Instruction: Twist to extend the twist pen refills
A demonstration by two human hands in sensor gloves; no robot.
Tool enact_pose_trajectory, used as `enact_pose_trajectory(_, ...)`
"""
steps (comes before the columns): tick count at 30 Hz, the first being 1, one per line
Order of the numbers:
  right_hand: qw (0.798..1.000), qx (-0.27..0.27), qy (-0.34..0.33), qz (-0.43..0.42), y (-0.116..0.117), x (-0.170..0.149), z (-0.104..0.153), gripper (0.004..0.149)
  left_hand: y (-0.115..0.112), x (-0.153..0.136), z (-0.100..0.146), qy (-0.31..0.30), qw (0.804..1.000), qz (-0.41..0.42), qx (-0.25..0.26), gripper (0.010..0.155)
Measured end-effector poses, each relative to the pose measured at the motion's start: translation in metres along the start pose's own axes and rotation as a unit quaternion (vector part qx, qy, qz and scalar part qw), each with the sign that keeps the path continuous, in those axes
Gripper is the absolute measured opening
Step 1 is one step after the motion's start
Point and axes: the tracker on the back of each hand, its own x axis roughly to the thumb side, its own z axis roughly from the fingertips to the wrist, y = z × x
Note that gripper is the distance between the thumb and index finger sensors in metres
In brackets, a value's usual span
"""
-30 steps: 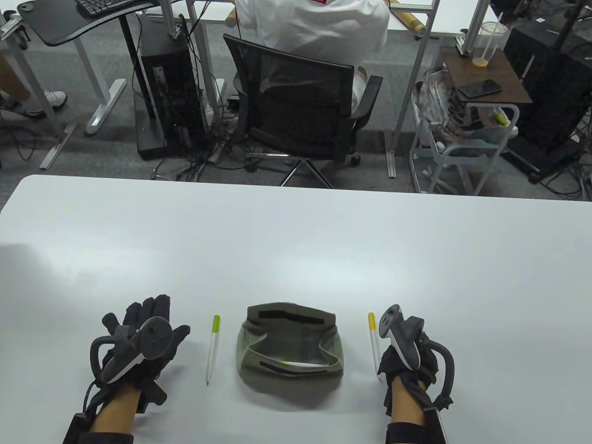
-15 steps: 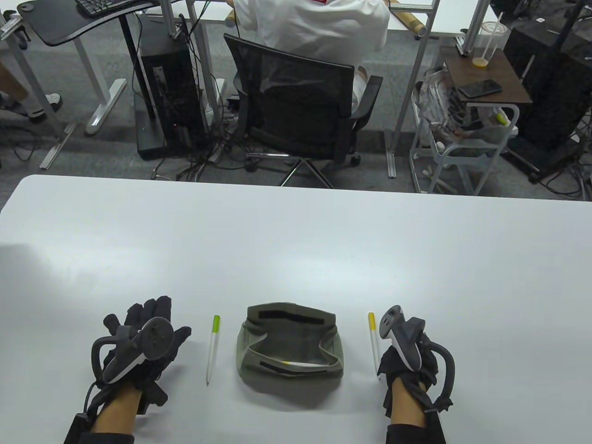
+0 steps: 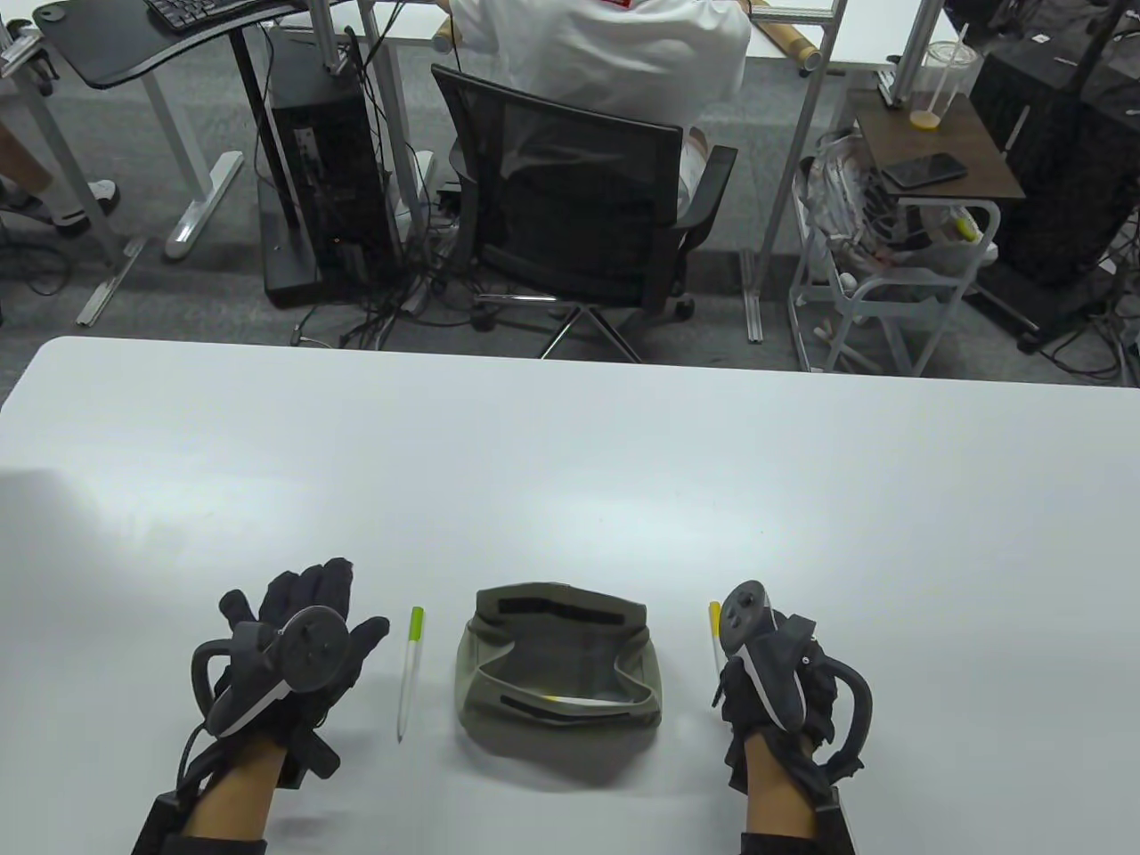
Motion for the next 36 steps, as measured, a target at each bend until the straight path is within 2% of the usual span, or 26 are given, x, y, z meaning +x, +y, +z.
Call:
enact_pose_trajectory(6,0.996,-0.065,-0.063,-0.021,-0.019,0.026,0.026,0.058,0.021,0.048,-0.025,-0.044,0.998,0.034,0.013,0.072)
enact_pose_trajectory(11,0.988,-0.097,-0.113,-0.038,-0.027,0.05,0.046,0.055,0.009,0.084,-0.045,-0.071,0.997,0.003,-0.035,0.071)
enact_pose_trajectory(15,0.972,-0.124,-0.178,-0.091,-0.032,0.067,0.06,0.049,-0.008,0.102,-0.057,-0.08,0.993,-0.043,-0.074,0.069)
enact_pose_trajectory(16,0.965,-0.12,-0.207,-0.105,-0.03,0.072,0.062,0.048,-0.011,0.104,-0.059,-0.082,0.993,-0.046,-0.07,0.065)
enact_pose_trajectory(18,0.932,-0.065,-0.33,-0.138,-0.018,0.09,0.065,0.045,-0.017,0.107,-0.062,-0.082,0.995,-0.041,-0.04,0.049)
enact_pose_trajectory(19,0.924,-0.052,-0.354,-0.138,-0.011,0.097,0.067,0.043,-0.02,0.108,-0.063,-0.087,0.995,-0.041,-0.027,0.046)
enact_pose_trajectory(20,0.934,-0.071,-0.33,-0.115,-0.006,0.104,0.073,0.043,-0.021,0.108,-0.064,-0.084,0.995,-0.044,-0.026,0.045)
enact_pose_trajectory(22,0.933,-0.094,-0.345,-0.041,-0.001,0.114,0.076,0.044,-0.022,0.108,-0.066,-0.079,0.995,-0.043,-0.035,0.044)
enact_pose_trajectory(23,0.931,-0.092,-0.351,-0.035,0.002,0.118,0.077,0.045,-0.022,0.108,-0.067,-0.076,0.996,-0.041,-0.035,0.044)
enact_pose_trajectory(27,0.933,-0.013,-0.361,0.011,0.023,0.128,0.075,0.054,-0.022,0.109,-0.07,-0.077,0.995,-0.052,-0.036,0.045)
enact_pose_trajectory(29,0.926,0.077,-0.369,0.034,0.032,0.13,0.075,0.061,-0.022,0.109,-0.072,-0.078,0.995,-0.056,-0.036,0.045)
enact_pose_trajectory(30,0.925,0.089,-0.367,0.032,0.034,0.13,0.076,0.06,-0.022,0.109,-0.072,-0.077,0.995,-0.056,-0.036,0.045)
enact_pose_trajectory(31,0.925,0.094,-0.367,0.029,0.04,0.131,0.078,0.059,-0.023,0.108,-0.073,-0.076,0.995,-0.054,-0.035,0.044)
enact_pose_trajectory(33,0.92,0.09,-0.374,0.077,0.047,0.134,0.082,0.056,-0.025,0.108,-0.074,-0.075,0.995,-0.052,-0.034,0.045)
enact_pose_trajectory(36,0.91,0.051,-0.393,0.124,0.053,0.141,0.091,0.053,-0.027,0.108,-0.075,-0.074,0.995,-0.053,-0.034,0.045)
